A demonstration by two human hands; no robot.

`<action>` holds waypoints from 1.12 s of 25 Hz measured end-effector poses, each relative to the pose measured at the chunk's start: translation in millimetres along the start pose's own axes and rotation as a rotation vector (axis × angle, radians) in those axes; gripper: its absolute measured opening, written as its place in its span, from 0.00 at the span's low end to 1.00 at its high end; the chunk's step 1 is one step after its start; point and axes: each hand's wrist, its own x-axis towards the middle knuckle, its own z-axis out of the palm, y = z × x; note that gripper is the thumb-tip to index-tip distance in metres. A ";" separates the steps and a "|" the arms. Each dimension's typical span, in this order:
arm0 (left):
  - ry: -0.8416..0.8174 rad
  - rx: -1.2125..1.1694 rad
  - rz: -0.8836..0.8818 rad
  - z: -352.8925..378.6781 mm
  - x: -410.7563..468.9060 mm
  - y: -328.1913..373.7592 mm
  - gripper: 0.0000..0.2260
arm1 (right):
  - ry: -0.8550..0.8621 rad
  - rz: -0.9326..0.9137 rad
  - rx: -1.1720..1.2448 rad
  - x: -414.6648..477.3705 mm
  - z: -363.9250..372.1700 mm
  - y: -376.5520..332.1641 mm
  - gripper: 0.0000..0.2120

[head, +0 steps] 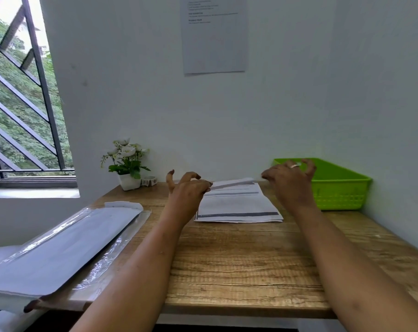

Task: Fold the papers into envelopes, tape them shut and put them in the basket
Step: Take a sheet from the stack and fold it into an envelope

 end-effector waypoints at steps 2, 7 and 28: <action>0.015 -0.043 -0.081 0.1 -1.7 -10.6 0.13 | 0.025 0.153 0.072 0.1 -0.5 19.2 0.05; 0.033 -0.104 -0.063 2.9 -1.4 -3.6 0.12 | -0.004 -0.085 0.199 9.4 -4.3 -14.9 0.19; -0.212 0.003 -0.344 13.1 -13.8 -6.5 0.14 | -0.661 -0.016 -0.177 -15.5 -40.2 -47.6 0.16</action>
